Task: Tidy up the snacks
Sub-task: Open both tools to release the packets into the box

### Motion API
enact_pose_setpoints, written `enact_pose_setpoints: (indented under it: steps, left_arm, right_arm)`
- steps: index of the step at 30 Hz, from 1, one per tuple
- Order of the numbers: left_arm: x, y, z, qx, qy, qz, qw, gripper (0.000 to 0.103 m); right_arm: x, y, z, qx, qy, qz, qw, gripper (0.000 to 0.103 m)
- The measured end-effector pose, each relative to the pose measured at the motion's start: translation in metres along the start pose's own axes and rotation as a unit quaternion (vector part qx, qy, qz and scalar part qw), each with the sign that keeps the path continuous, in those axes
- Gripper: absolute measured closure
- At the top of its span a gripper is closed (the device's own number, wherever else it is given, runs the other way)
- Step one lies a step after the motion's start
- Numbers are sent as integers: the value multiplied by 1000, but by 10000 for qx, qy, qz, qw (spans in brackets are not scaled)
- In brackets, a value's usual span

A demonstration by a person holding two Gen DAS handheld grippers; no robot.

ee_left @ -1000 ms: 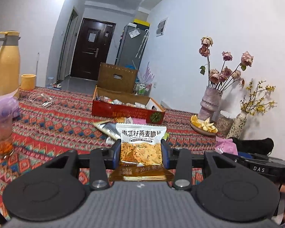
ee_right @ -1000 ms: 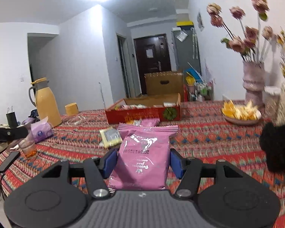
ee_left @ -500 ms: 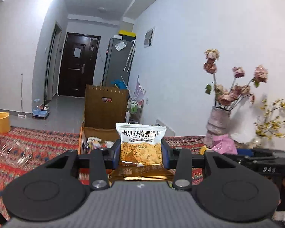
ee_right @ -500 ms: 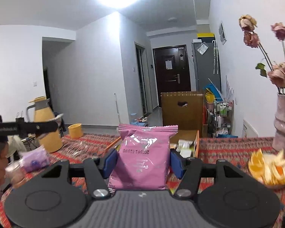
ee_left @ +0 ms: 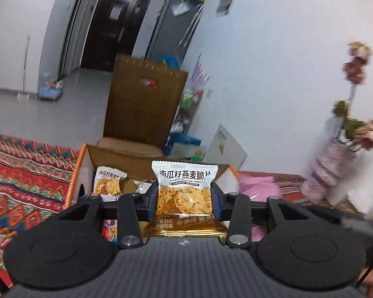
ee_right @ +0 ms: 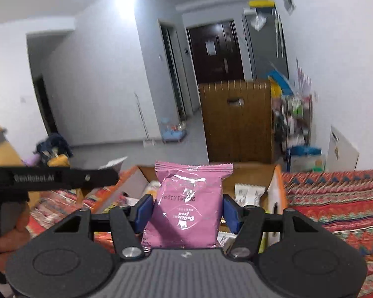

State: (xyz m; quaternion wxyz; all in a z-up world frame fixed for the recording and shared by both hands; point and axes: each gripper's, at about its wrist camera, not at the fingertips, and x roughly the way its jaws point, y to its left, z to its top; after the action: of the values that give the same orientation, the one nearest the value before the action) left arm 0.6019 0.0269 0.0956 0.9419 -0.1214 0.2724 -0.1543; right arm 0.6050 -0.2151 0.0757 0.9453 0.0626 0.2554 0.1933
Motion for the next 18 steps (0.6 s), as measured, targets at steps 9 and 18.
enact_pose_setpoints:
  steps: [9, 18]
  left_arm:
    - [71, 23, -26, 13, 527, 248, 9983, 54]
    - [39, 24, -23, -86, 337, 295, 9990, 44]
  right_arm:
    - [92, 11, -37, -51, 704, -89, 9975, 26]
    - [43, 5, -24, -448, 410, -497, 9969, 20]
